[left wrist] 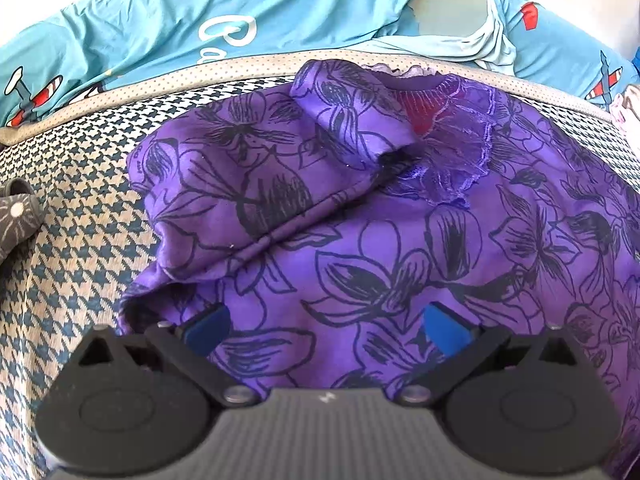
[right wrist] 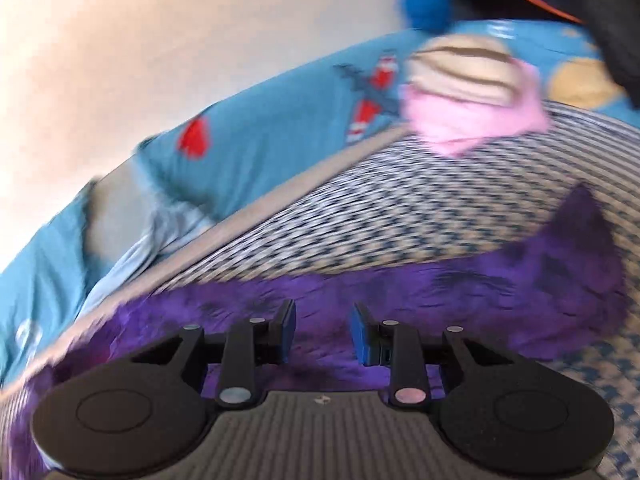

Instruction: Fold clothes

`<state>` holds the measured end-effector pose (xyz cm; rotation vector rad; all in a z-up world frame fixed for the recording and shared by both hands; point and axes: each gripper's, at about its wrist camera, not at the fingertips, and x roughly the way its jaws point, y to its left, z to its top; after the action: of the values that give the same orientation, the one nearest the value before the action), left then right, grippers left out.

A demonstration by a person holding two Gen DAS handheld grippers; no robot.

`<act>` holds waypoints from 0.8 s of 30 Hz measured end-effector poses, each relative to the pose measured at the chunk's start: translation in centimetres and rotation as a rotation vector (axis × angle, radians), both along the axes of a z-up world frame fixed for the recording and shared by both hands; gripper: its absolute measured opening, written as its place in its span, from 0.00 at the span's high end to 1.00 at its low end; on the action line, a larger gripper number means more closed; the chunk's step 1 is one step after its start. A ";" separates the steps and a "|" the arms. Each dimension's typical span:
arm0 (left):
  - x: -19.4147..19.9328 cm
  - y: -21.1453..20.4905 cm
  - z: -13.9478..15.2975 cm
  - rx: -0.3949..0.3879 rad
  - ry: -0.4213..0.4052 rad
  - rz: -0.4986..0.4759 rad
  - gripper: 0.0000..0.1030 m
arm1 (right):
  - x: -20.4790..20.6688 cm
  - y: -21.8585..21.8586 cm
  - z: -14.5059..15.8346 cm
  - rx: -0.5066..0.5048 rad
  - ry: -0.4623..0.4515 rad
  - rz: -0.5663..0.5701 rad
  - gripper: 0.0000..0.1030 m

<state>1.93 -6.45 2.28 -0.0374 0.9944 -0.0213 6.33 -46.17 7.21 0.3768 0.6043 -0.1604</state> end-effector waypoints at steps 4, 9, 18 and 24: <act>0.2 0.4 -0.1 -0.006 0.007 0.017 0.00 | 0.6 2.4 -0.5 -0.041 -0.003 0.103 0.72; 0.4 1.0 -0.1 -0.010 0.009 0.042 0.00 | 0.8 4.6 -1.4 -0.087 0.023 0.207 0.72; 0.7 3.3 0.7 0.009 -0.028 0.126 0.00 | 0.5 6.9 -5.1 -0.285 0.256 0.279 0.73; 0.8 5.0 0.6 0.056 -0.031 0.186 0.00 | -0.3 6.7 -4.2 -0.268 0.253 0.232 0.72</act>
<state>2.69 -1.47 2.89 -0.0776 0.9571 0.1757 6.02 -39.46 2.99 0.0246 0.8597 -0.0654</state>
